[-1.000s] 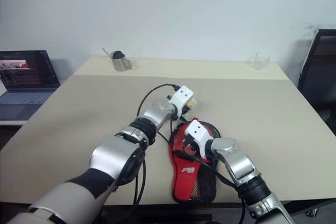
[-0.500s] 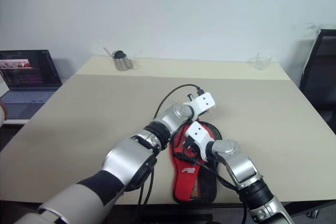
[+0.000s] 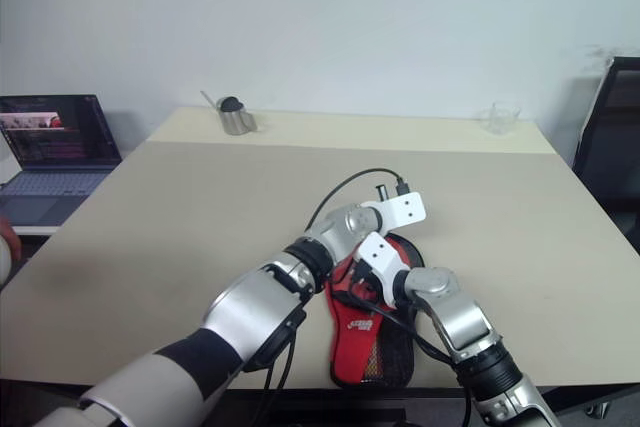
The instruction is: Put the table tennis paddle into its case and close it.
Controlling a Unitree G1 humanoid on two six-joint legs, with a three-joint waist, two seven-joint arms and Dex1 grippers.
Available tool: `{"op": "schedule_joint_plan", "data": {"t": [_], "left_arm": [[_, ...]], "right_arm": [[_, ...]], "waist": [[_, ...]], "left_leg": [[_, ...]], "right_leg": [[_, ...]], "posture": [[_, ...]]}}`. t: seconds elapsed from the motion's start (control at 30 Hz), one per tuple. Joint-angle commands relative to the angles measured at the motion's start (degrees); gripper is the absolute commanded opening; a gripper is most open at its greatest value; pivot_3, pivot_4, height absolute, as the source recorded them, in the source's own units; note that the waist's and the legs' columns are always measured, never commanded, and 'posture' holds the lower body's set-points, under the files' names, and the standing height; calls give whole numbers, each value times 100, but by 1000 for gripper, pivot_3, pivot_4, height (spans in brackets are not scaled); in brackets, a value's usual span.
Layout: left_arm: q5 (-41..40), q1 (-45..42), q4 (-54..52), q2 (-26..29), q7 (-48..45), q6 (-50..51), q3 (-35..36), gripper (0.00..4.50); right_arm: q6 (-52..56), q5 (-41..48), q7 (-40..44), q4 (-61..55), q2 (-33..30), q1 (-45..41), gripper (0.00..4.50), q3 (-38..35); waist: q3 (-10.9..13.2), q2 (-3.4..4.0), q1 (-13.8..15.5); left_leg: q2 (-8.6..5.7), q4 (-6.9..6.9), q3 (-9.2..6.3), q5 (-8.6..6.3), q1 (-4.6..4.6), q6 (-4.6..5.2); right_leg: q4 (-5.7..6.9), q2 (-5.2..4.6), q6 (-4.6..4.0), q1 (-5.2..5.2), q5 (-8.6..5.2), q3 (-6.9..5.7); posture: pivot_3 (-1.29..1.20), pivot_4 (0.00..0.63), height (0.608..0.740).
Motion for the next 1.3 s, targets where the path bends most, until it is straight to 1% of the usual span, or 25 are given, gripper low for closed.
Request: {"op": "schedule_joint_plan", "data": {"t": [0.03,0.1,0.13,0.2,0.23,0.4,0.57,0.7,0.87,0.93,1.0,1.13,1.23,1.3], "left_arm": [[8,-120,-189,-414,108,-249,-50,7],[-45,-108,-184,-408,202,-108,30,7],[-158,-93,-181,-412,81,-13,141,7],[-234,-71,-177,-415,-113,52,226,701],[-215,-65,-174,-399,-96,107,223,915],[-257,-38,-188,-310,-115,238,338,2681],[-535,-186,-266,-171,-394,359,635,4474],[-713,-320,-347,198,-952,413,774,4492],[-834,-403,-472,584,-1394,368,827,4492],[-984,-429,-555,698,-1576,412,916,4492],[-1149,-444,-693,870,-1956,464,1002,4492],[-1543,-415,-1080,1339,-2821,661,1237,4492],[-1875,-393,-1427,1763,-3195,843,1497,4492],[-1966,-322,-1653,2035,-3428,943,1529,4492]], "right_arm": [[165,5,3,234,61,84,4500,227],[153,2,-3,247,61,85,4500,222],[149,3,-3,255,60,85,4500,217],[137,5,2,277,62,81,4500,212],[127,3,5,291,66,75,4500,214],[30,-19,34,437,100,-25,4500,229],[-24,74,111,645,167,-165,4500,121],[-127,89,151,852,187,-323,4500,63],[-271,148,281,1171,172,-539,4500,-87],[-344,210,392,1263,145,-624,4500,-150],[-397,306,523,1314,103,-723,4500,-212],[-512,420,763,1485,-12,-867,4500,-355],[-620,522,994,1555,-140,-936,4500,-397],[-618,581,1074,1556,-187,-990,4500,-442]], "waist": [[0,0,0],[0,0,0],[0,0,0],[0,0,0],[0,0,-1],[0,0,-7],[0,0,-25],[1,1,-42],[1,2,-96],[1,2,-98],[2,3,-97],[4,5,-106],[7,7,-143],[7,7,-148]], "left_leg": [[0,0,0,0,0,0],[0,0,-1,0,0,0],[1,0,-1,0,0,0],[0,0,-2,0,0,0],[0,0,-2,0,0,0],[1,1,-2,0,1,0],[3,1,-1,0,2,0],[7,-4,1,0,1,0],[9,-10,5,0,1,0],[9,-11,4,0,0,0],[8,-10,5,0,0,0],[5,-11,10,0,-3,0],[5,-9,7,0,-17,0],[6,-10,5,1,-26,1]], "right_leg": [[0,-1,0,0,0,0],[0,-4,0,0,0,-1],[0,-8,0,0,0,-1],[0,-9,0,1,0,-3],[0,-9,0,1,0,-3],[0,-9,0,1,0,-3],[1,-8,0,0,0,-4],[1,-3,0,-4,0,-4],[1,1,-1,-9,0,-2],[1,1,-1,-9,0,-1],[2,3,-1,-9,0,-3],[1,11,-1,-12,0,0],[5,14,-1,-24,0,4],[7,15,-1,-33,0,5]], "posture": [[0,150,740],[0,150,740],[0,150,740],[0,150,740],[0,150,740],[0,150,740],[0,150,740],[0,150,740],[0,150,740],[0,150,740],[0,150,740],[0,150,740],[0,150,740],[0,150,740]]}}
